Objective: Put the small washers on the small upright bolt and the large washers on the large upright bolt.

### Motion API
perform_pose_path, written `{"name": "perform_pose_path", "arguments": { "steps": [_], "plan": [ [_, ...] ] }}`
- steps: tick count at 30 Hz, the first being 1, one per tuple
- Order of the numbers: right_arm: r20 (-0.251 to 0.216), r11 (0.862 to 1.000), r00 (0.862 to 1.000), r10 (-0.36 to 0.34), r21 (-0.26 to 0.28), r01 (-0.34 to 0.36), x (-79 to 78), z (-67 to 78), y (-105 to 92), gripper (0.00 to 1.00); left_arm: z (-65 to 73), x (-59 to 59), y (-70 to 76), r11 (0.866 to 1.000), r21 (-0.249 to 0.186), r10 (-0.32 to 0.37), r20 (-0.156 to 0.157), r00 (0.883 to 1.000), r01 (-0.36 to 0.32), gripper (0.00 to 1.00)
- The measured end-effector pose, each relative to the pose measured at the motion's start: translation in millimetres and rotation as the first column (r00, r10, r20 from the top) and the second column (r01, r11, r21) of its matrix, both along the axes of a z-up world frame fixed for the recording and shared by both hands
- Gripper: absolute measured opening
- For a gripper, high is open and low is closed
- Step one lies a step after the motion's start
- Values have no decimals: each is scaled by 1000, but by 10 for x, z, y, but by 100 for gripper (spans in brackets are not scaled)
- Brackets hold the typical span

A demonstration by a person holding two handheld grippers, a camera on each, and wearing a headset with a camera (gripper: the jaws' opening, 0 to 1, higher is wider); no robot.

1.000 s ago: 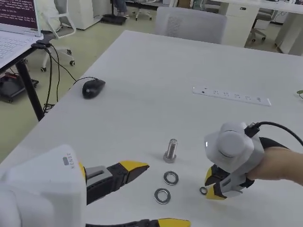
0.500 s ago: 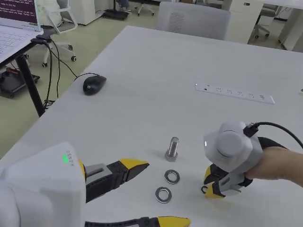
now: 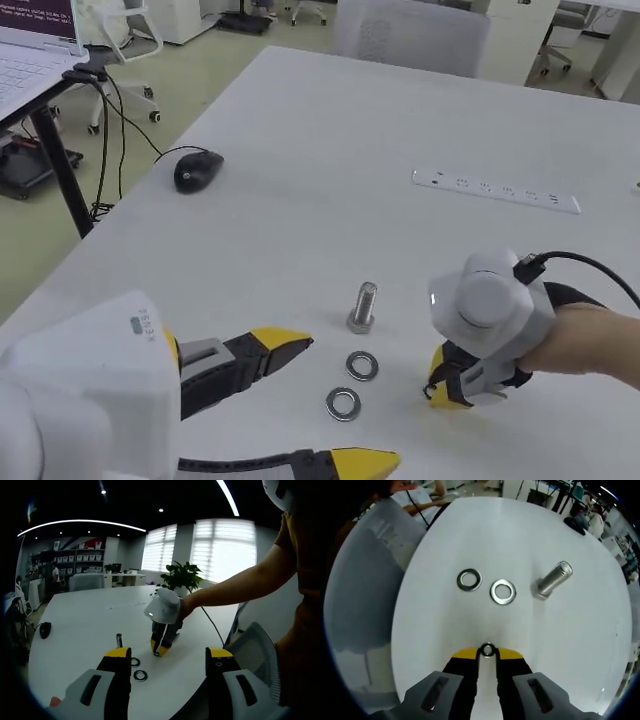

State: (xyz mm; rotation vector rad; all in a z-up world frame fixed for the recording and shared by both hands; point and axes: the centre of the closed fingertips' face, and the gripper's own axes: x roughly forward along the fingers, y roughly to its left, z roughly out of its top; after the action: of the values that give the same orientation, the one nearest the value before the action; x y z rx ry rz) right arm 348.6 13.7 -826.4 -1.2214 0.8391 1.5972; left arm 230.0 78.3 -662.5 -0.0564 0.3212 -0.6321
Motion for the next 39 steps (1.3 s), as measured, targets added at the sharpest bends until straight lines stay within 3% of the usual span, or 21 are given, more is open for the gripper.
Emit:
{"name": "perform_pose_path", "arguments": {
  "steps": [12, 17, 39],
  "plan": [
    [-1, 1000, 1000, -19, -10, 19, -1, 12, -29, 12, 8, -15, -1, 1000, 3, 4, 2, 1000, -4, 59],
    [-7, 998, 999, -54, 17, 54, 49, 113, -65, 12, 9, -13, -8, 1000, 3, 2, 1, 1000, -2, 59],
    [28, 981, 981, -193, 39, 192, 325, 338, -589, 12, -4, -16, -104, 1000, 6, -28, -2, 1000, 28, 59]
  ]
}}
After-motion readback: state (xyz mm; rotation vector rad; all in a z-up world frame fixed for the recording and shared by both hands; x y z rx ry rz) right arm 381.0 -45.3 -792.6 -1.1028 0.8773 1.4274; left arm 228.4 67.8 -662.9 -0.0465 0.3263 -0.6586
